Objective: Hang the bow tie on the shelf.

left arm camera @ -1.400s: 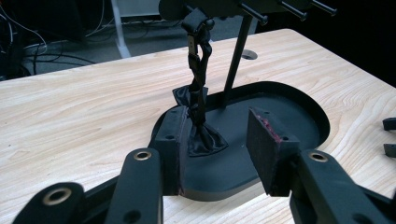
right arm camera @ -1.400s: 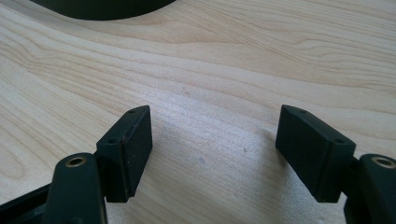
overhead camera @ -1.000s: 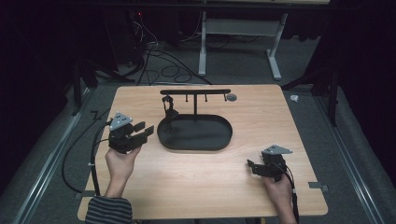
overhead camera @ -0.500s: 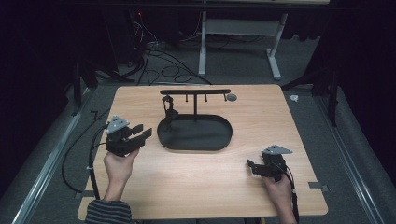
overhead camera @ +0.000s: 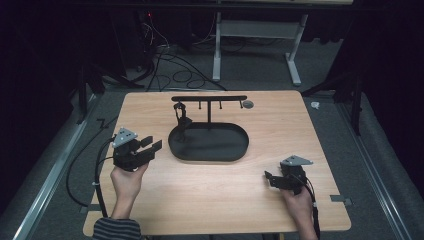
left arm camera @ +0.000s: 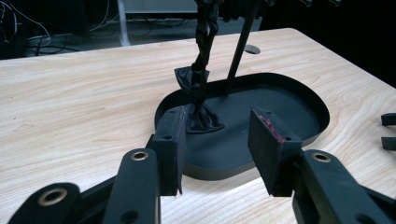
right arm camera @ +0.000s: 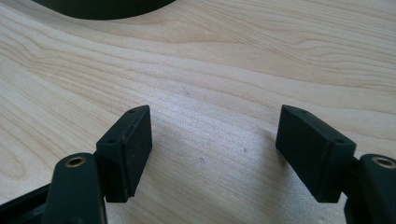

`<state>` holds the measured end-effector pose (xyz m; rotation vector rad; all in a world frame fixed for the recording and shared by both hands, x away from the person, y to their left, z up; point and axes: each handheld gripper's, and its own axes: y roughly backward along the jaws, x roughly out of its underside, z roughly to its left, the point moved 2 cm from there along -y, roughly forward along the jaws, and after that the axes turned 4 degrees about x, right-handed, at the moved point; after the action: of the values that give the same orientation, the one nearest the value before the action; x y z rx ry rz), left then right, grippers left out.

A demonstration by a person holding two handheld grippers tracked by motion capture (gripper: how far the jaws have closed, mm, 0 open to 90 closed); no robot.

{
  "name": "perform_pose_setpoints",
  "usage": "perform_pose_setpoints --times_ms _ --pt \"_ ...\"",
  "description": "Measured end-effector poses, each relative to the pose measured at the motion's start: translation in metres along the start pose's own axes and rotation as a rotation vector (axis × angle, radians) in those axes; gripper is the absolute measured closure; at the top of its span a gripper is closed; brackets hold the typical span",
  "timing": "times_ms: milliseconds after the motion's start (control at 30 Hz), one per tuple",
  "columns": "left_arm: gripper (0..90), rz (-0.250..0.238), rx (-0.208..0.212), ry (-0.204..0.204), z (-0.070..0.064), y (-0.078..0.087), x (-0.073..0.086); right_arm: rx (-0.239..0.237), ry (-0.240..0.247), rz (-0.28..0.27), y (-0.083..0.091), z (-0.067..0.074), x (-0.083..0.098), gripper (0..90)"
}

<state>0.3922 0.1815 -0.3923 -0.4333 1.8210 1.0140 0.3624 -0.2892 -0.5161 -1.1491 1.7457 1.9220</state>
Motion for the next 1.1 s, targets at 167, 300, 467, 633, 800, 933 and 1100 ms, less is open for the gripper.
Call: perform_pose_setpoints --times_ms 167,300,467,633,800,933,1100 --pt "57.0 0.005 0.004 0.006 -0.001 0.000 0.004 -0.001 0.000 0.000 0.000 0.000 0.000 28.3" --pt "57.0 0.004 0.008 0.012 -0.001 0.000 0.008 -0.001 0.000 0.000 0.000 0.000 0.000 28.3" --pt "57.0 0.003 0.010 0.021 0.000 0.001 0.012 0.000 0.000 0.000 0.000 0.000 0.000 28.3" --pt "56.9 0.003 0.008 0.027 0.000 0.002 0.016 0.000 0.000 0.000 0.000 0.000 0.000 28.3" --pt "56.9 0.009 0.009 0.030 0.000 0.002 0.019 0.000 -0.001 0.000 0.000 0.000 0.000 28.3" --pt "56.7 0.019 -0.002 0.017 -0.002 0.002 0.022 0.000 0.000 0.000 0.000 0.000 0.000 28.3" --pt "56.7 0.021 -0.003 0.018 -0.003 0.002 0.025 0.000 0.000 0.000 0.000 0.000 0.000 28.3"
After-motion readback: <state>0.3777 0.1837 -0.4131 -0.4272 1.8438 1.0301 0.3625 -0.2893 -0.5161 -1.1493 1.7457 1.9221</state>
